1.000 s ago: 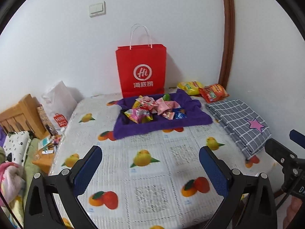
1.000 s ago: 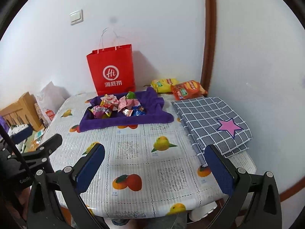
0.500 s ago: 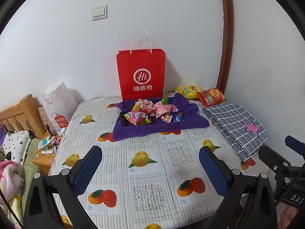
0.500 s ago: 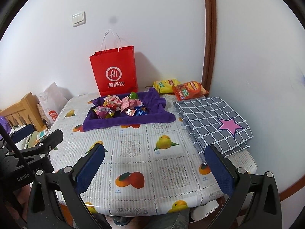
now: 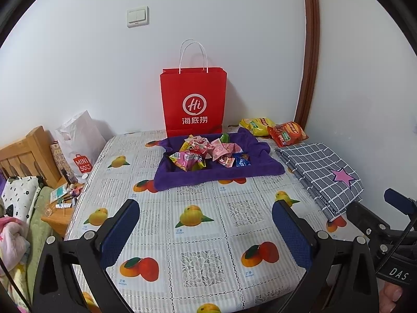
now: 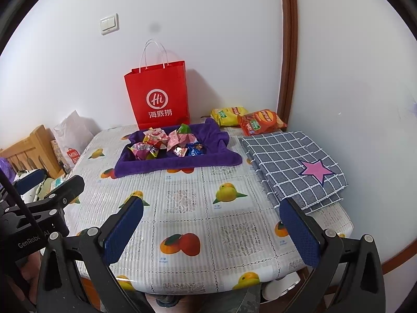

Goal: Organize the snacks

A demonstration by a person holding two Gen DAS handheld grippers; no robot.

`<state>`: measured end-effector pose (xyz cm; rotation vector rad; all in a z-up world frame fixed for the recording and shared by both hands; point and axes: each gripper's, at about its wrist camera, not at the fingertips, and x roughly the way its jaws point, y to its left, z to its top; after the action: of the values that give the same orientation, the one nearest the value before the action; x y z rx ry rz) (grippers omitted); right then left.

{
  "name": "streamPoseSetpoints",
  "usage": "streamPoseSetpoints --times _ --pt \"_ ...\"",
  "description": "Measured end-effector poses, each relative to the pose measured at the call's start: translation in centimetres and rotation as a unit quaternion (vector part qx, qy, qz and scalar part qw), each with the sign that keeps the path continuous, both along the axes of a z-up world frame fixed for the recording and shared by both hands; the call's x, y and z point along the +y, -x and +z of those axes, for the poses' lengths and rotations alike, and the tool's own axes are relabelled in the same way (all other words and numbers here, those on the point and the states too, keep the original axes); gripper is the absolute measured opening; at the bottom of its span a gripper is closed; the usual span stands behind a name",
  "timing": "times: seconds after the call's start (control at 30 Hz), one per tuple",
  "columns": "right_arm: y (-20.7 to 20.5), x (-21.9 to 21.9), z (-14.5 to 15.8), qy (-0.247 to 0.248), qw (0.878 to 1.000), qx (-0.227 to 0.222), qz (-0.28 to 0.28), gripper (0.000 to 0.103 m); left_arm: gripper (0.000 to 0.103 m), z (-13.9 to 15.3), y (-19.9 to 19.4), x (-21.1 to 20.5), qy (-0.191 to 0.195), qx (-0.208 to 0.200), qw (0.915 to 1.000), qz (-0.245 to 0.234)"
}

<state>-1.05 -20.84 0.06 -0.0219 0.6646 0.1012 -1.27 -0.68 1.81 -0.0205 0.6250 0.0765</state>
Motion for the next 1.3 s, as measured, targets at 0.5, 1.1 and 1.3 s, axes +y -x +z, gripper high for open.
streamPoseSetpoints --times 0.5,1.1,1.3 --pt "0.11 0.53 -0.54 -0.002 1.000 0.004 0.003 0.103 0.103 -0.19 -0.01 0.22 0.003 0.006 1.0000 0.000" --pt "0.11 0.65 -0.80 -0.007 1.000 0.009 0.004 0.103 0.103 -0.34 0.03 0.28 0.005 0.008 1.0000 -0.001" --pt "0.25 0.90 -0.87 -0.007 1.000 0.009 0.006 0.103 0.103 -0.34 0.05 0.27 0.004 0.008 1.0000 -0.001"
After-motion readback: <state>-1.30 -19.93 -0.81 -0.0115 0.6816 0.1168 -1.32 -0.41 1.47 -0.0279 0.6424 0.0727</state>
